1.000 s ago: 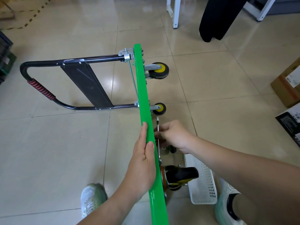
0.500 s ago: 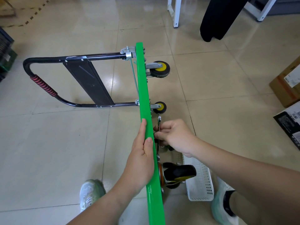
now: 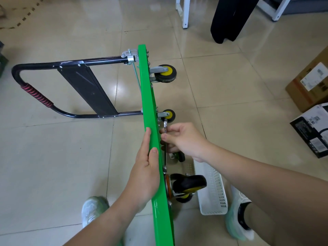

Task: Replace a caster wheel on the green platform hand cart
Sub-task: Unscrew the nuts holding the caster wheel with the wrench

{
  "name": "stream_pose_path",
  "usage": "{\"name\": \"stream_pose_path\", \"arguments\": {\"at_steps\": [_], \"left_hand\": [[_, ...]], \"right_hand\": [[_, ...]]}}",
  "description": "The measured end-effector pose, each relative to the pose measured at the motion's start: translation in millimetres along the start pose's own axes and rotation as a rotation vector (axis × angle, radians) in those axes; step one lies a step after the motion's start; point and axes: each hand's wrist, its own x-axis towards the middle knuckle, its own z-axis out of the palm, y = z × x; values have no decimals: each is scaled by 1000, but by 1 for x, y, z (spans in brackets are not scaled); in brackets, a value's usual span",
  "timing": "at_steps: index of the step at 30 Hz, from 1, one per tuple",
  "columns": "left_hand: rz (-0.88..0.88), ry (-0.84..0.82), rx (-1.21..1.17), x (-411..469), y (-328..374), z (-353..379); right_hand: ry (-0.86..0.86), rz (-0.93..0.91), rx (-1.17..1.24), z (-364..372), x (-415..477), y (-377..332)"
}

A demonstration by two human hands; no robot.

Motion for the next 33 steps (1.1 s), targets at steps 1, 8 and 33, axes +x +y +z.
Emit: {"name": "stream_pose_path", "arguments": {"at_steps": [1,8,33], "left_hand": [[6,-5,5,-1,1,0],[-11,-7,47,0,-1,1],[-40,-51,39,1,9,1]], "right_hand": [[26,0,-18,-2,3,-1],[69,112,-13,-17,27,3],[-185,491,33,-7,68,42]]}}
